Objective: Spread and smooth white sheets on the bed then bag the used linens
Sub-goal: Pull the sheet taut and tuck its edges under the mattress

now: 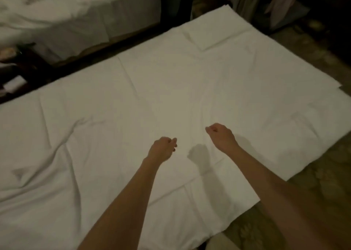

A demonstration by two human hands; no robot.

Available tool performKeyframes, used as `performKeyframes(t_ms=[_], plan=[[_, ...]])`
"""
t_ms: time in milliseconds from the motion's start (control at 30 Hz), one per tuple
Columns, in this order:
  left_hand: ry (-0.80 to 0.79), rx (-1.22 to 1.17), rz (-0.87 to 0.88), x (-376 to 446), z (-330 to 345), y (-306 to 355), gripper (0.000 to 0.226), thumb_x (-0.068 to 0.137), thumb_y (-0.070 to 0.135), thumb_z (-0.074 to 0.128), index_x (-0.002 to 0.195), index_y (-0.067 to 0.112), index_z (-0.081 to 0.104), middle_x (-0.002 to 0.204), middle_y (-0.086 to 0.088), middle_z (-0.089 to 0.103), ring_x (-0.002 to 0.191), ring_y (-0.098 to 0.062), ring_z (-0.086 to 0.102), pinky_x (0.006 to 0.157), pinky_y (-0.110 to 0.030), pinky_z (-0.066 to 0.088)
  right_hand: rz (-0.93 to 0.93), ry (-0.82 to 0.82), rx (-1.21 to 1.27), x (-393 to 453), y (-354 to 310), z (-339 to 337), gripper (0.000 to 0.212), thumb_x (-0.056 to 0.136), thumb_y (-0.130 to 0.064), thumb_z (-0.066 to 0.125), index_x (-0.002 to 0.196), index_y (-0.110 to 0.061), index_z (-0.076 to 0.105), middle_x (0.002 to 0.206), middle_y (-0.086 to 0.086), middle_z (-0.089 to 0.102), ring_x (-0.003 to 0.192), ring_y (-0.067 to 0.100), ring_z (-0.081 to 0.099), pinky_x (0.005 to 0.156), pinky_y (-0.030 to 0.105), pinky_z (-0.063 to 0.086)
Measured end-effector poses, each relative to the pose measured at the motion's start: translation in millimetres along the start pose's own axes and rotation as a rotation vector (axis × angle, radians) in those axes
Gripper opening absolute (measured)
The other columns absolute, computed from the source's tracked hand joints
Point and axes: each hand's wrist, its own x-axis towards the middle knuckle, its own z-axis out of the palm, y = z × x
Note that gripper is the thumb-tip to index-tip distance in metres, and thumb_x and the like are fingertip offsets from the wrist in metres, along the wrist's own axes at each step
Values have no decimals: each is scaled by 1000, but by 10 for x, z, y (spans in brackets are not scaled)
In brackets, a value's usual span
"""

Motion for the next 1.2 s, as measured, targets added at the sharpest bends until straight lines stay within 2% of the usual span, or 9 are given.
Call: performKeyframes(t_ms=[200, 333, 500, 567, 667, 833, 933, 1100, 1200], plan=[[50, 307, 175, -474, -399, 595, 43, 101, 44, 39, 105, 12, 68, 105, -5, 69, 98, -25, 64, 87, -34, 47, -252, 109, -214, -572, -645, -672, 42, 100, -41, 43, 130, -12, 49, 129, 9, 54, 116, 26, 53, 98, 39, 42], [52, 417, 248, -708, -313, 1004, 41, 100, 41, 42, 106, 9, 68, 105, -6, 70, 99, -24, 64, 86, -33, 47, -296, 206, -384, -894, -626, -1036, 46, 100, -44, 38, 135, -15, 45, 131, 8, 51, 119, 27, 50, 97, 40, 40], [82, 478, 346, -1015, -150, 1660, 42, 101, 43, 41, 108, 9, 63, 113, -10, 67, 105, -26, 61, 90, -34, 45, -243, 191, -559, -1185, -7, -1344, 46, 101, -45, 32, 134, -14, 43, 131, 6, 53, 120, 26, 50, 98, 39, 36], [122, 434, 372, -1113, -79, 1985, 46, 100, 47, 40, 119, 9, 59, 119, -10, 65, 110, -26, 59, 95, -36, 46, -227, 182, -630, -1248, 320, -1477, 45, 101, -44, 31, 133, -14, 42, 128, 5, 57, 119, 24, 52, 99, 39, 35], [197, 399, 444, -1263, 137, 2539, 50, 100, 49, 40, 127, 10, 56, 124, -9, 63, 112, -27, 58, 97, -38, 46, -239, 291, -706, -1304, 806, -1799, 54, 92, -52, 21, 121, -14, 46, 106, 7, 66, 100, 22, 64, 88, 40, 44], [317, 440, 564, -1577, 731, 3409, 43, 102, 44, 36, 96, 8, 59, 99, -9, 64, 88, -23, 57, 79, -33, 41, -118, 118, -817, -1348, 1445, -2571, 49, 101, -48, 30, 134, -13, 41, 132, 5, 53, 121, 24, 51, 99, 37, 36], [391, 452, 575, -1714, 1137, 3705, 44, 102, 43, 36, 101, 6, 61, 87, -3, 54, 83, -21, 53, 75, -33, 39, -134, 114, -813, -1392, 1646, -3019, 49, 102, -47, 30, 135, -13, 41, 135, 6, 51, 124, 25, 49, 101, 38, 36], [354, 543, 529, -1737, 1770, 3874, 40, 101, 43, 35, 96, 10, 58, 94, -5, 62, 81, -20, 53, 75, -30, 40, -154, 169, -766, -1415, 1808, -3615, 50, 101, -49, 30, 133, -13, 43, 132, 7, 53, 121, 24, 51, 102, 37, 38], [308, 610, 506, -1655, 2060, 3988, 42, 102, 42, 34, 109, 10, 60, 107, -7, 65, 88, -22, 57, 78, -30, 42, -189, 223, -735, -1338, 1700, -3998, 50, 101, -50, 29, 134, -14, 42, 134, 7, 51, 122, 25, 49, 103, 40, 37]])
